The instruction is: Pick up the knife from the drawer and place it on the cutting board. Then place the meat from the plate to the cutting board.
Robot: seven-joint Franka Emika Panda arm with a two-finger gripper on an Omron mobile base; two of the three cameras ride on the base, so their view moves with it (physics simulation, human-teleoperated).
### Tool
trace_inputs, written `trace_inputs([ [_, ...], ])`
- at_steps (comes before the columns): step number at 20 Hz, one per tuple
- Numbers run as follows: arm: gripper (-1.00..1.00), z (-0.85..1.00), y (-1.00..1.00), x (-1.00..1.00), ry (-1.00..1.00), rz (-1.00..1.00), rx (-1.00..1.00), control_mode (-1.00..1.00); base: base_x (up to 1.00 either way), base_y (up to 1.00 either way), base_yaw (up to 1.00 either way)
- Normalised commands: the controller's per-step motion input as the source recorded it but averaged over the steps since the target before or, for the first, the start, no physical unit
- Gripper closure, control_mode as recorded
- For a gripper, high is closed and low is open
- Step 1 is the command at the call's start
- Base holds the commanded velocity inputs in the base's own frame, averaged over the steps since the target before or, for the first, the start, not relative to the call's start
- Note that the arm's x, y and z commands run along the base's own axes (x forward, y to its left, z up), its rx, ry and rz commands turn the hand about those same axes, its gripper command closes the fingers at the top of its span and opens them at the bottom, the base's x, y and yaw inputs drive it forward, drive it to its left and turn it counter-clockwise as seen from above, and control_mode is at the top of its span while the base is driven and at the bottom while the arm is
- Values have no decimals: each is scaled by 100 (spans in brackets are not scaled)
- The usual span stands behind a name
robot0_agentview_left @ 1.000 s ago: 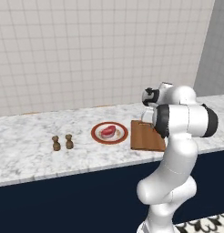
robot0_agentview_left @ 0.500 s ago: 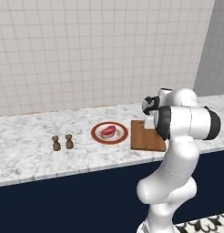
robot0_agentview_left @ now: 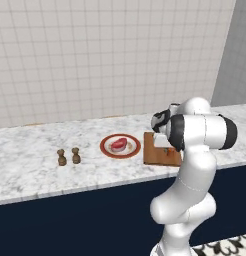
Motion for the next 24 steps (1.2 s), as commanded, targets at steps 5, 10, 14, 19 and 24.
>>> trace_inputs([
  [5,-100,-2,-13,0,0,0,3,-100,0,0,0],
  [10,-100,42,-19,8,0,0,8,-100,0,0,0],
  [14,-100,98,4,4,-1,0,5,-100,0,0,0],
  [19,-100,93,64,0,0,8,5,-100,0,0,0],
  [24,-100,58,100,-11,-2,1,1,-100,0,0,0],
])
